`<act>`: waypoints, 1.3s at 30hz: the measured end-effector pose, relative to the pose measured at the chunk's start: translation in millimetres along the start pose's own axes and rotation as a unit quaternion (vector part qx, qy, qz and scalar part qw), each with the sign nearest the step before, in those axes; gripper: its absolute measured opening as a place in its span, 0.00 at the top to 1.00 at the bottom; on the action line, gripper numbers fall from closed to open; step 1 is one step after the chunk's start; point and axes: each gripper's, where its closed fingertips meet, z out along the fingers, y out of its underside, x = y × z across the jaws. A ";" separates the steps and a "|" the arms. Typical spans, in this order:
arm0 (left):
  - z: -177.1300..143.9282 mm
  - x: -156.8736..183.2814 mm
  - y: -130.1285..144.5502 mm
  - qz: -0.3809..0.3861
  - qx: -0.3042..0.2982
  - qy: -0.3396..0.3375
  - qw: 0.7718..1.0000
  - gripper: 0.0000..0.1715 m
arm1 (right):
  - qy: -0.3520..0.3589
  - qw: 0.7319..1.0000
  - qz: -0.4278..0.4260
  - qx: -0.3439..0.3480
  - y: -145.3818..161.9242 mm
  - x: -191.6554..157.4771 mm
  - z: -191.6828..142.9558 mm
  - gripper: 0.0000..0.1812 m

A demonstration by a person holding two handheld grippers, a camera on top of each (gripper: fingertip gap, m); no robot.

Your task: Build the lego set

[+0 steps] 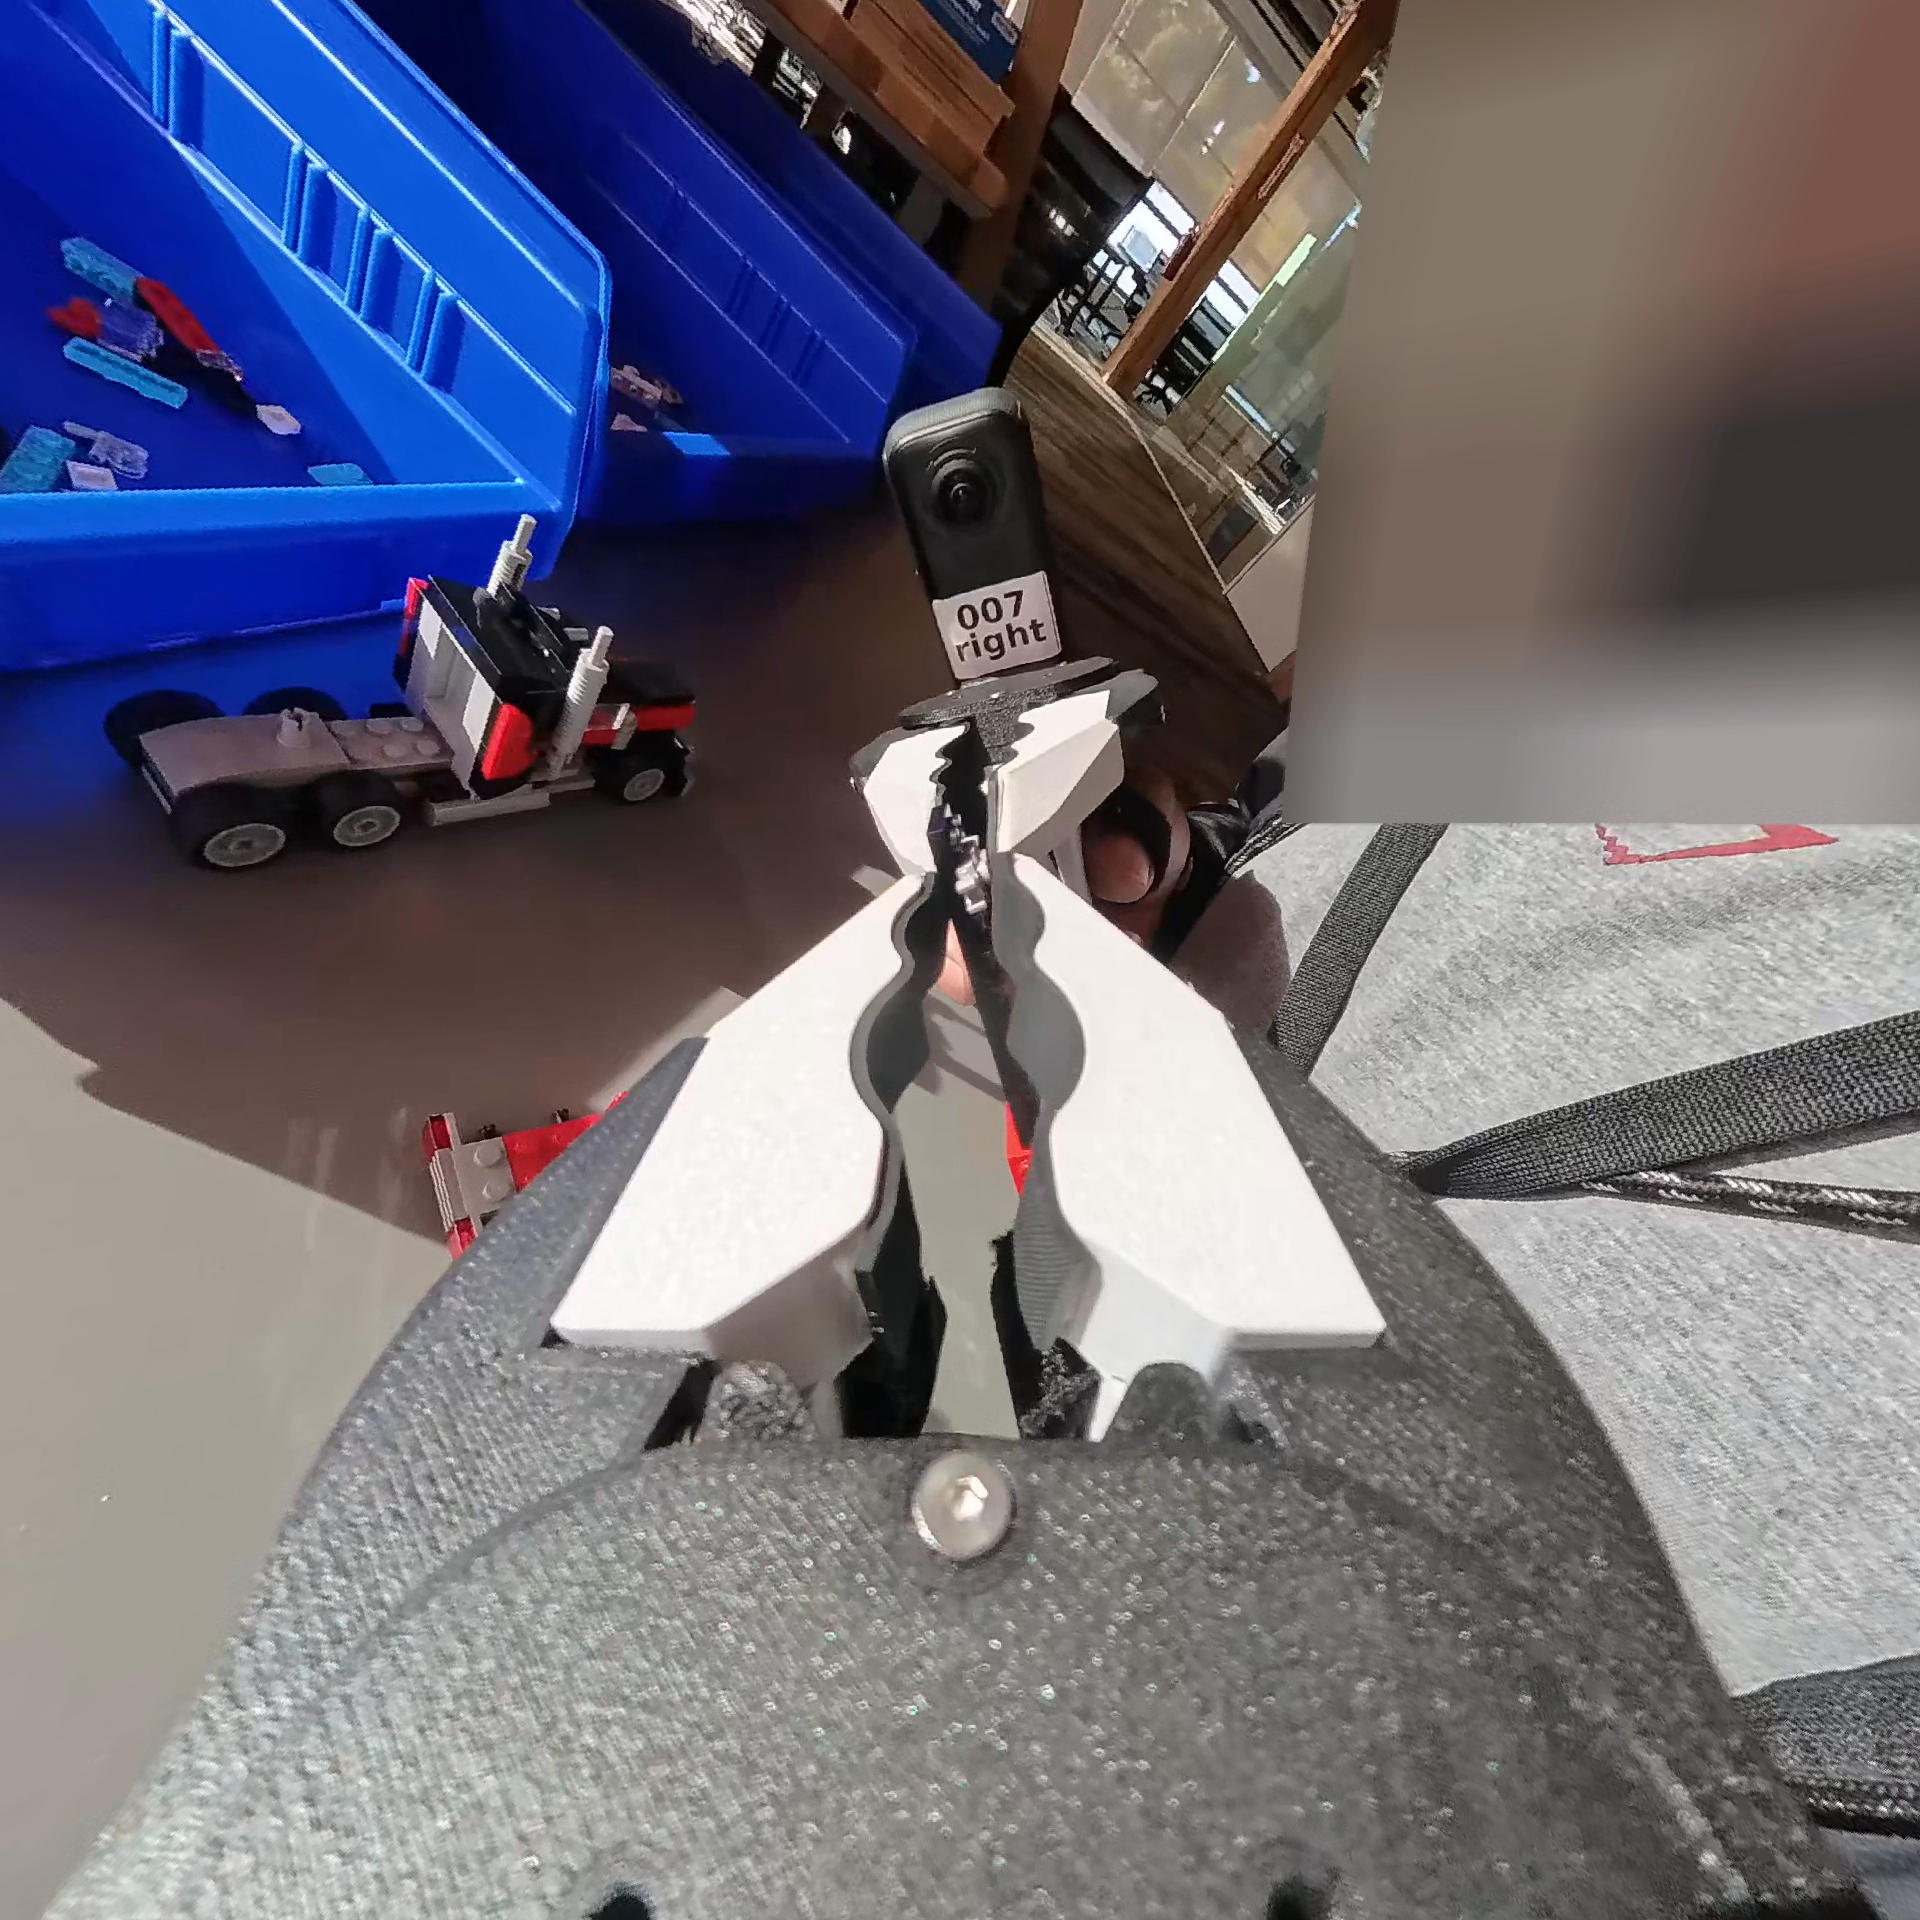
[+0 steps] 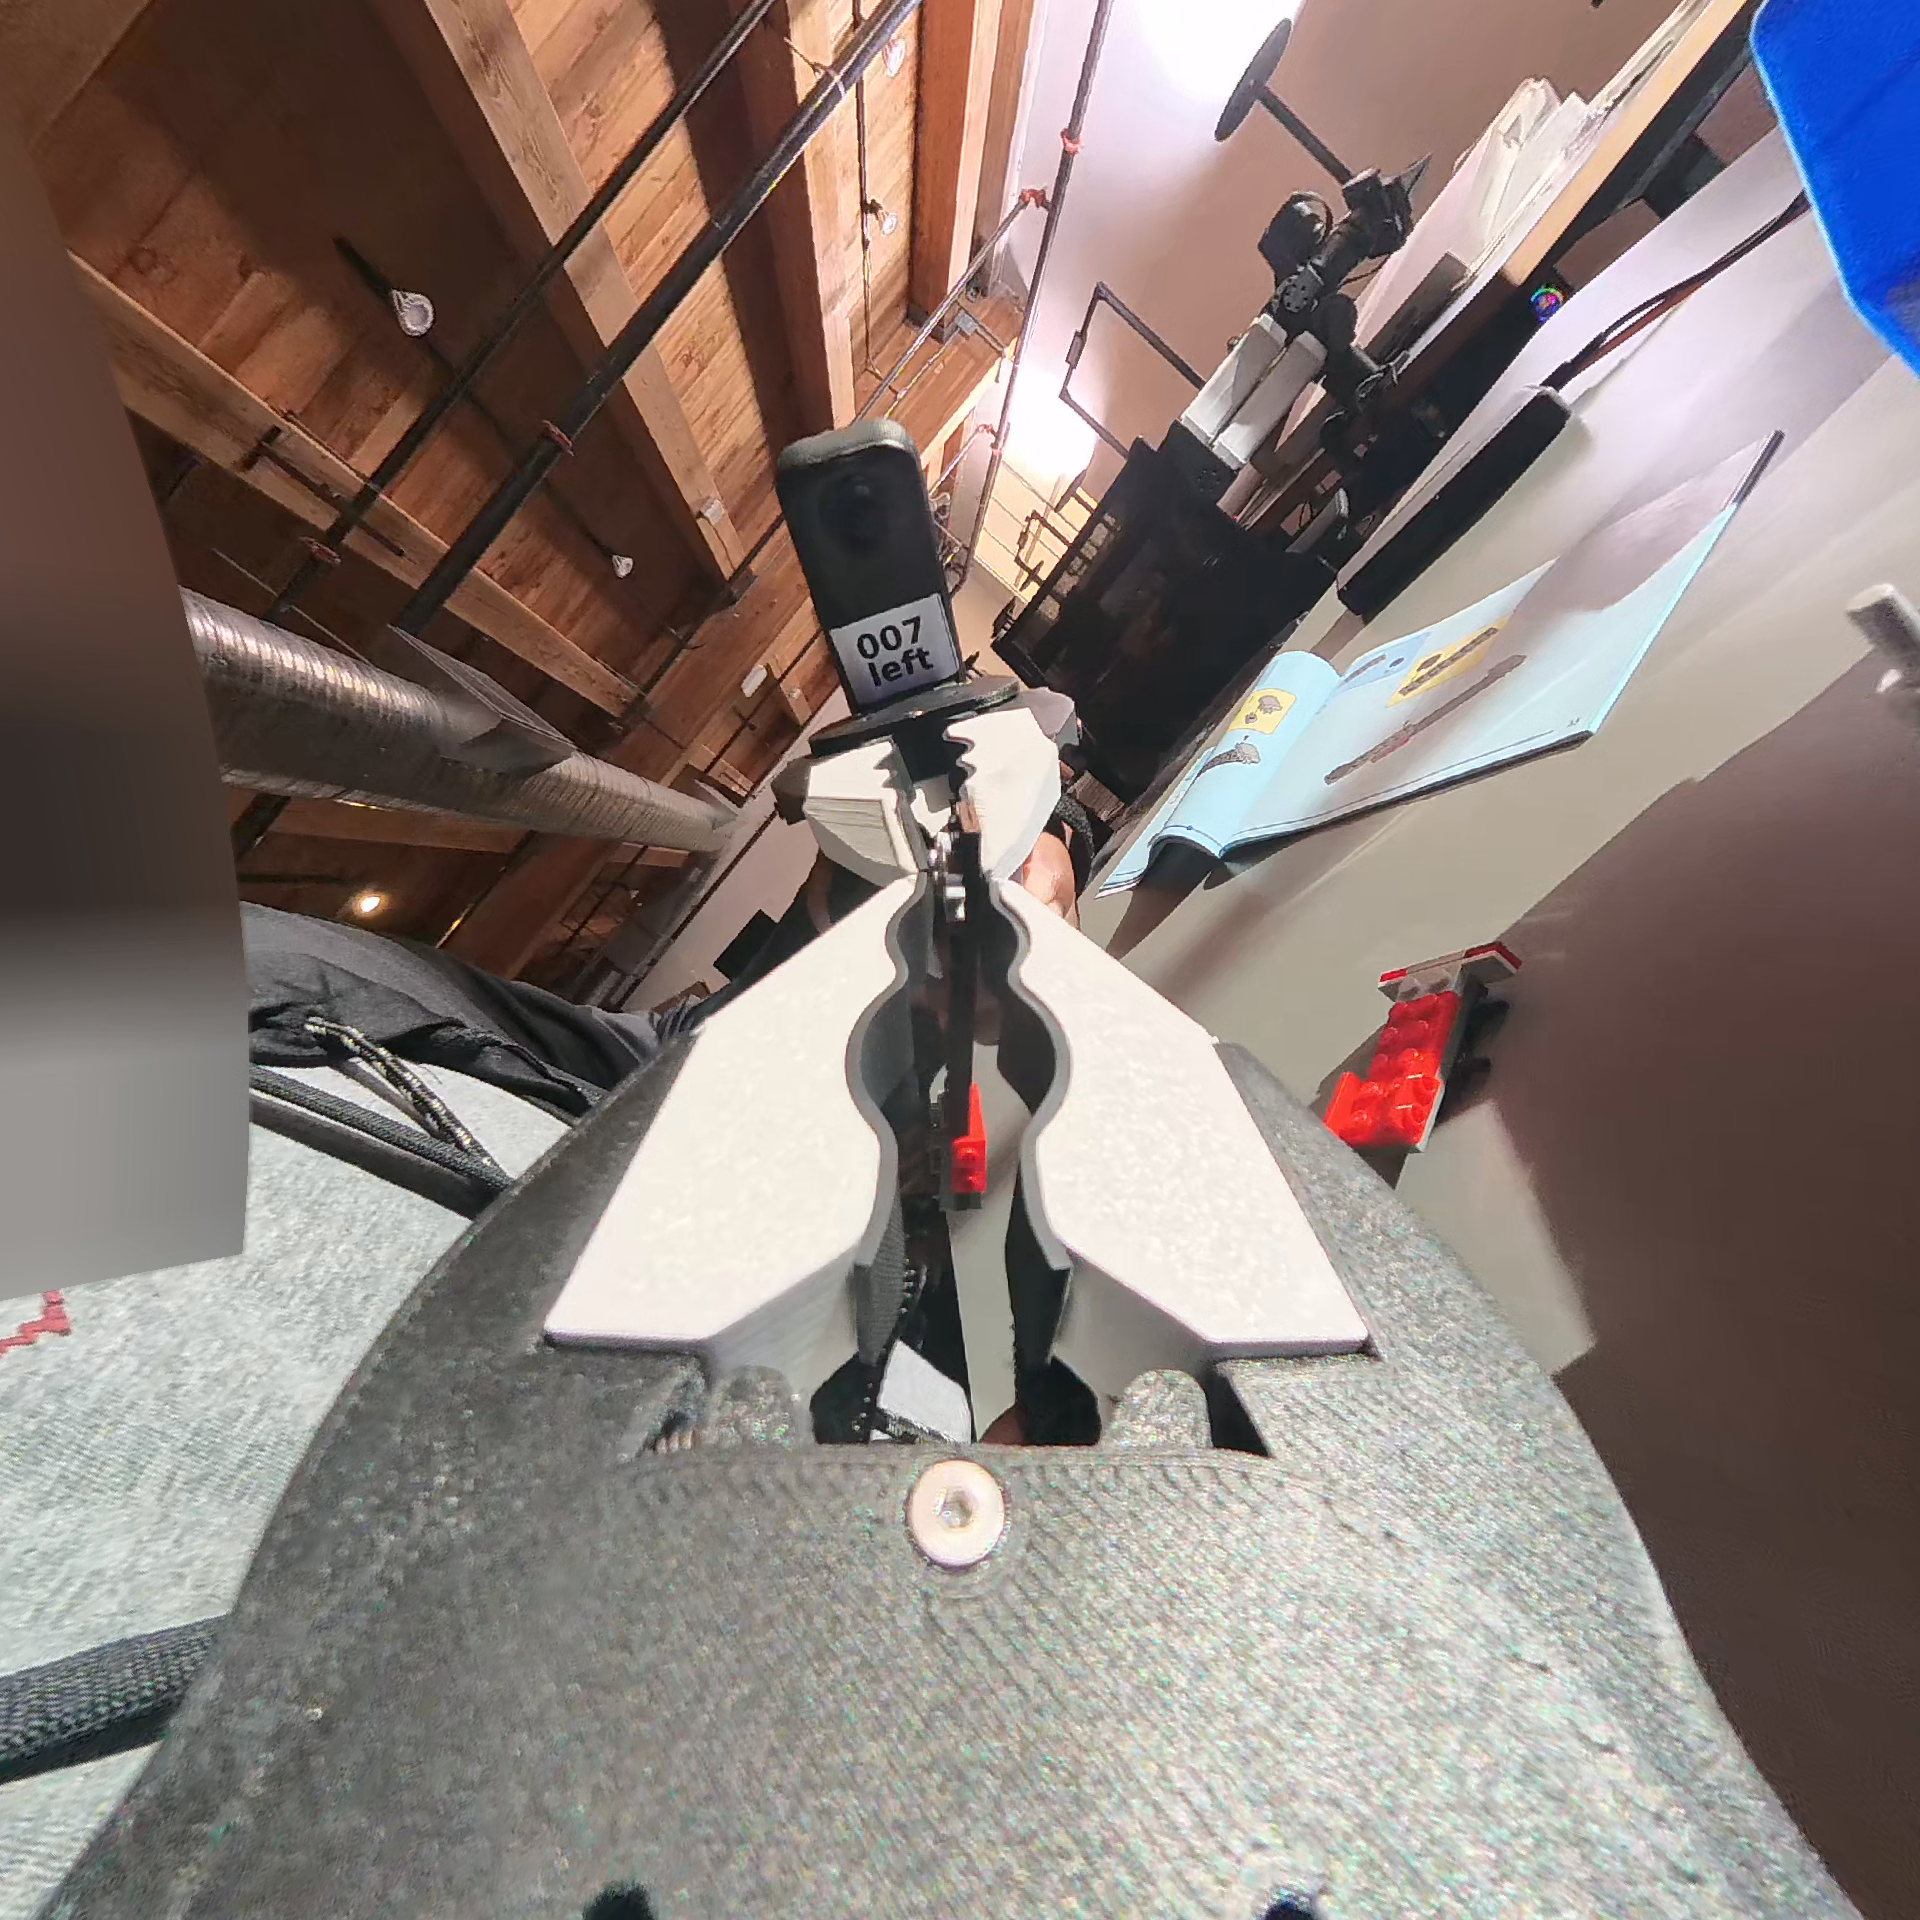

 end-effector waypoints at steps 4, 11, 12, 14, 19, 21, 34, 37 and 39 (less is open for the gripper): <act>-0.3 -0.6 1.6 0.005 0.002 -0.001 1.000 0.95 | 0.003 1.000 0.001 -0.001 0.6 0.9 0.3 0.94; -2.5 0.0 0.6 -0.022 0.012 0.012 1.000 0.95 | -0.001 1.000 0.008 -0.002 1.2 1.6 2.5 0.95; -2.8 0.1 0.7 -0.030 0.014 0.015 0.999 0.95 | 0.000 1.000 0.007 -0.003 1.6 1.8 2.9 0.95; -3.7 -0.5 0.6 -0.045 0.022 0.019 0.999 0.95 | 0.002 1.000 0.007 -0.003 1.9 2.6 3.7 0.95; -10.3 -5.7 -2.3 -0.106 0.059 0.026 0.992 0.81 | -0.008 0.998 0.058 0.018 -2.7 6.9 5.5 0.95; -15.7 -7.1 -3.7 -0.131 0.083 0.033 0.987 0.80 | -0.003 0.996 0.080 0.025 -4.0 11.5 6.4 0.95; -30.2 -3.5 25.4 -0.173 0.126 0.036 0.976 0.97 | 0.024 0.996 0.082 0.013 3.5 15.3 33.5 0.94; -35.9 -4.4 33.5 -0.174 0.125 0.022 0.977 0.97 | 0.035 0.997 0.073 -0.002 10.5 17.1 43.3 0.93; -41.1 -4.7 35.1 -0.177 0.134 0.017 0.975 0.97 | 0.042 0.997 0.063 -0.024 20.0 16.8 50.9 0.94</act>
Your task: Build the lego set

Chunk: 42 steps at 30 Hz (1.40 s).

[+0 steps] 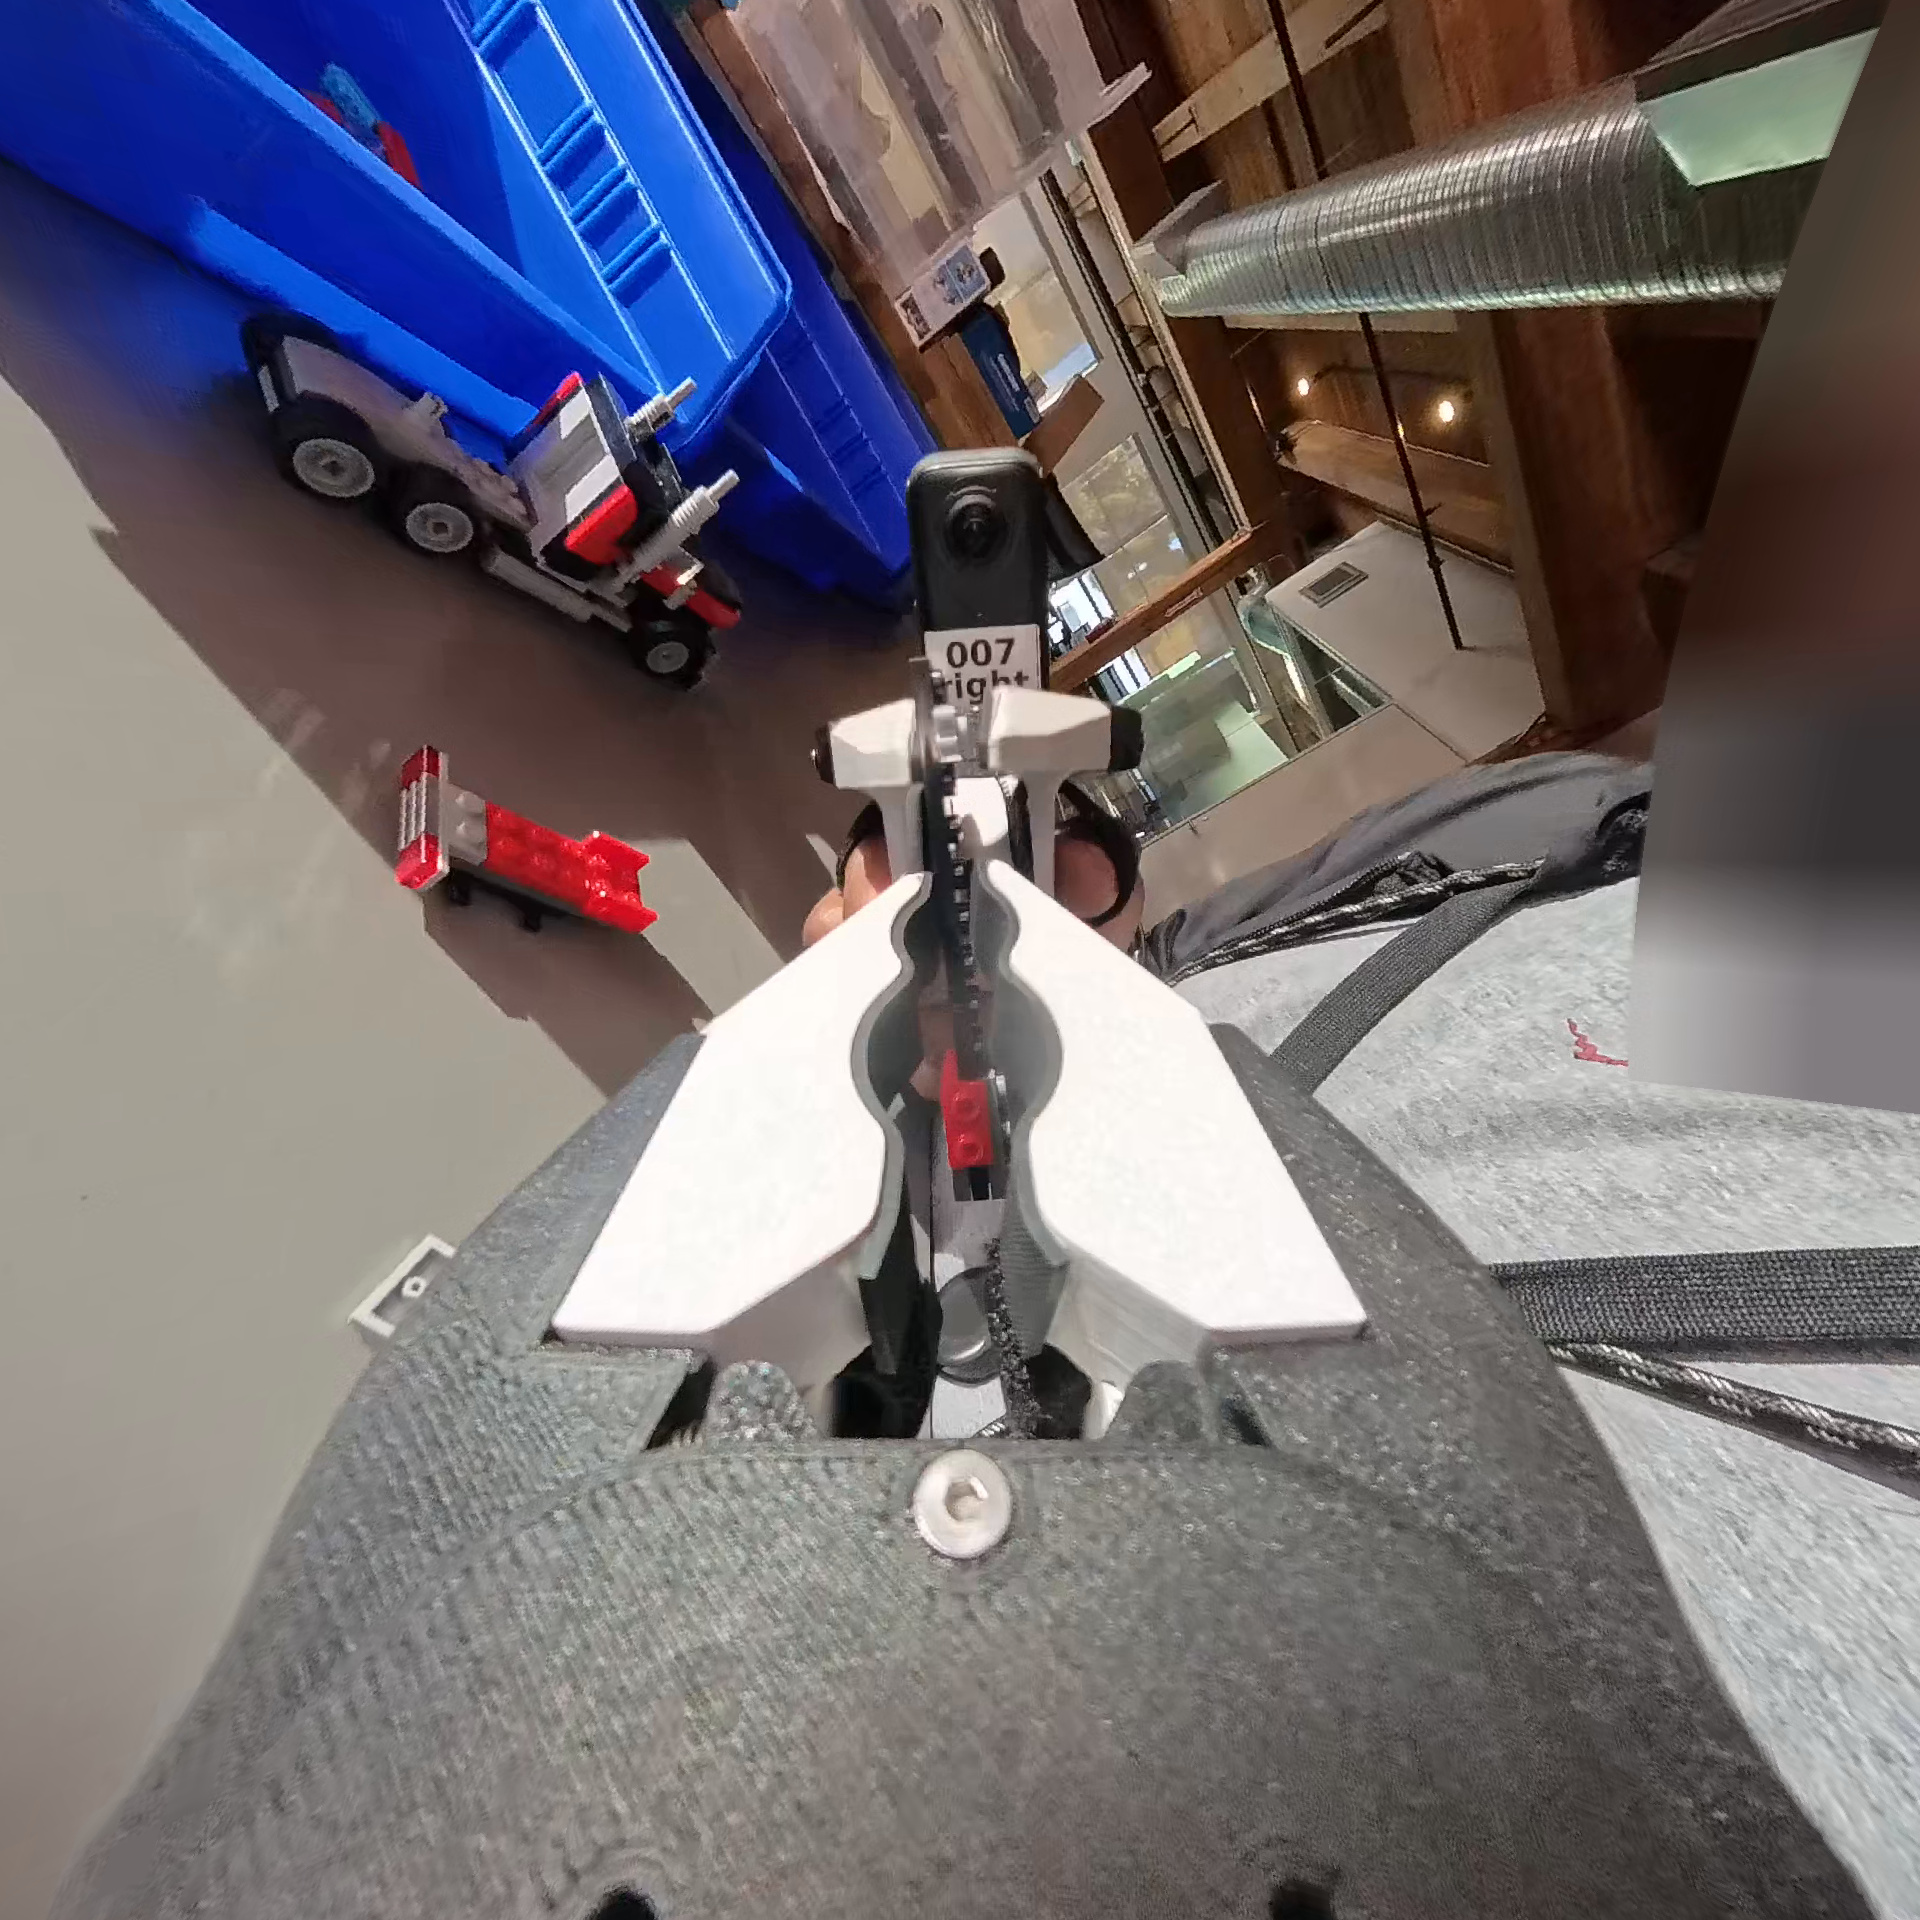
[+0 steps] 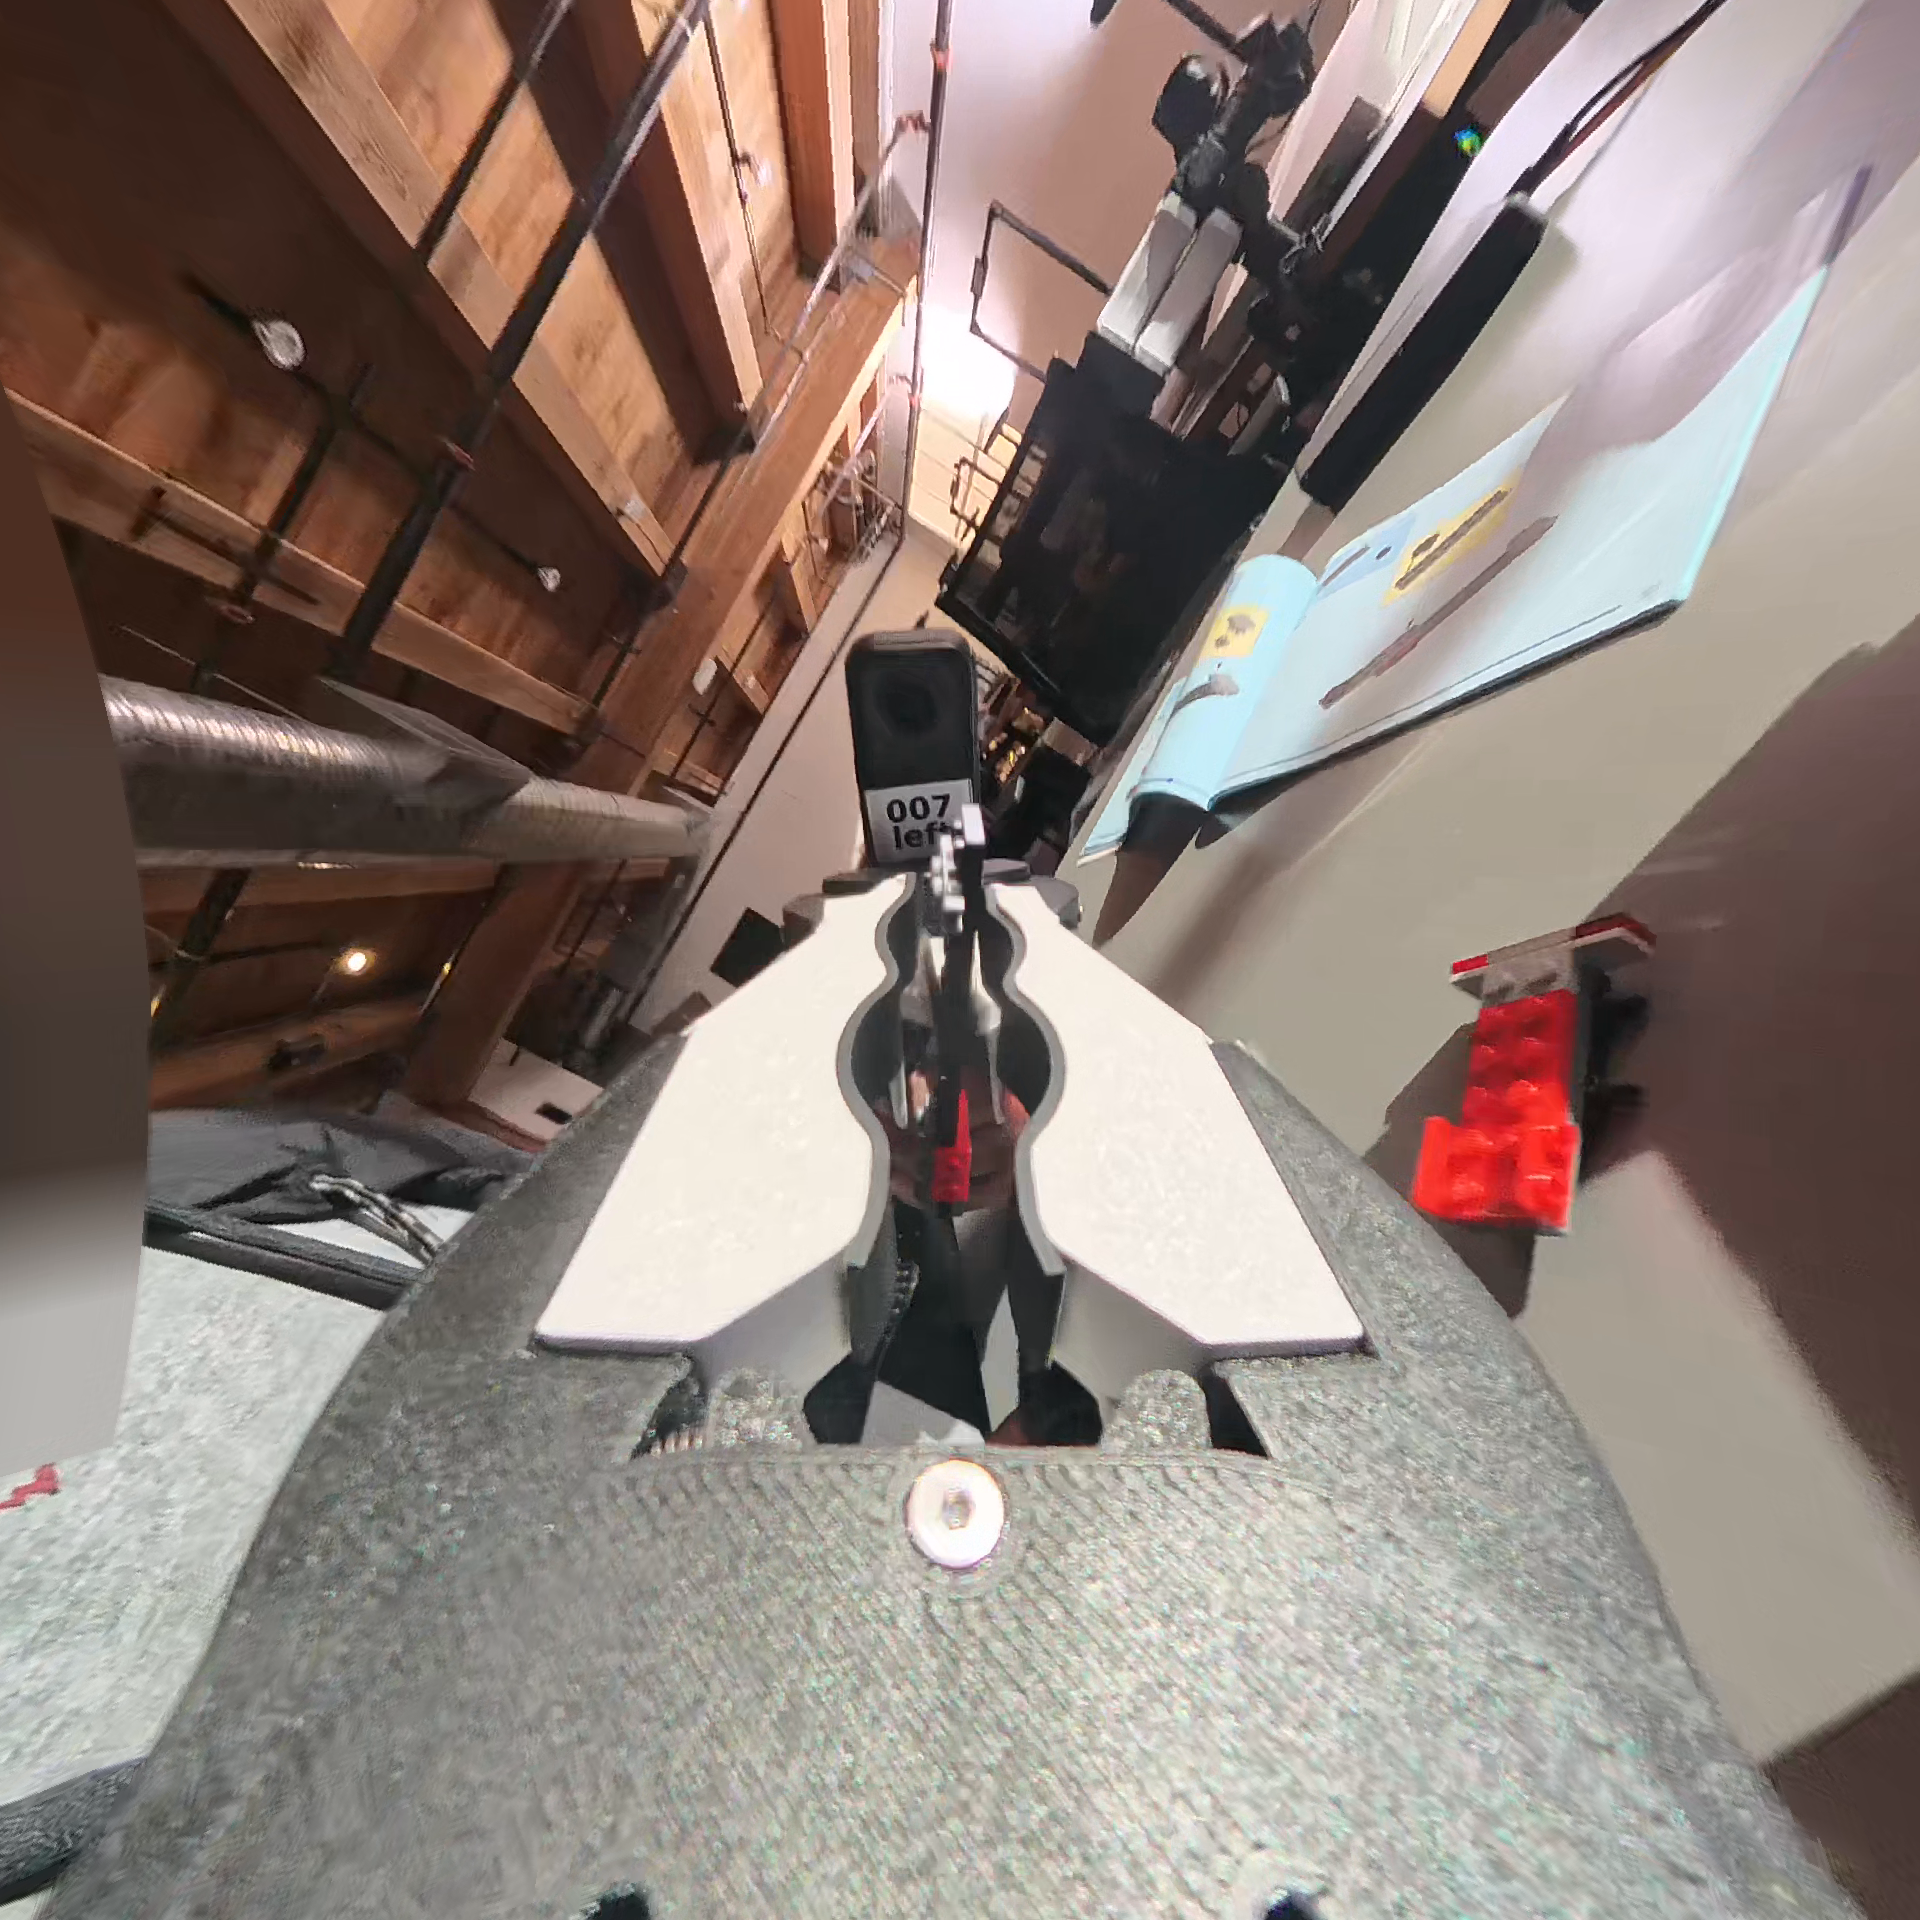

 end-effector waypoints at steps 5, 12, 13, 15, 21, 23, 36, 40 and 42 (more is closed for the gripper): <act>-11.4 2.9 0.1 0.013 0.014 -0.001 1.000 0.97 | 0.001 1.000 -0.003 -0.004 9.3 -3.6 11.8 0.96; -23.2 2.6 4.7 0.029 0.019 -0.008 0.999 0.97 | 0.006 1.000 -0.007 -0.005 11.4 -4.6 20.5 0.95; -24.6 1.9 5.4 0.031 0.020 -0.012 0.999 0.97 | 0.007 1.000 -0.005 -0.007 12.8 -3.9 22.0 0.95; -27.2 0.2 7.7 0.036 0.017 -0.021 0.999 0.97 | 0.012 1.000 -0.006 -0.013 16.0 -2.1 25.0 0.95; -38.2 -8.1 6.1 0.035 0.039 -0.046 0.998 0.97 | 0.034 0.999 -0.013 -0.036 20.0 3.9 36.1 0.94; -48.2 -14.8 -0.4 0.037 0.060 -0.068 0.995 0.97 | 0.048 0.997 -0.024 -0.049 18.1 8.4 37.7 0.86; -103.8 -47.3 -50.9 0.051 0.166 -0.150 0.973 0.97 | 0.244 0.857 -0.330 -0.312 75.3 66.3 27.9 0.83; -96.9 -37.1 -43.6 0.056 0.157 -0.120 0.979 0.97 | 0.280 0.816 -0.379 -0.335 77.4 78.4 30.2 0.85; -98.2 -32.8 -39.6 0.059 0.159 -0.115 0.979 0.97 | 0.293 0.797 -0.401 -0.343 77.3 82.4 31.9 0.87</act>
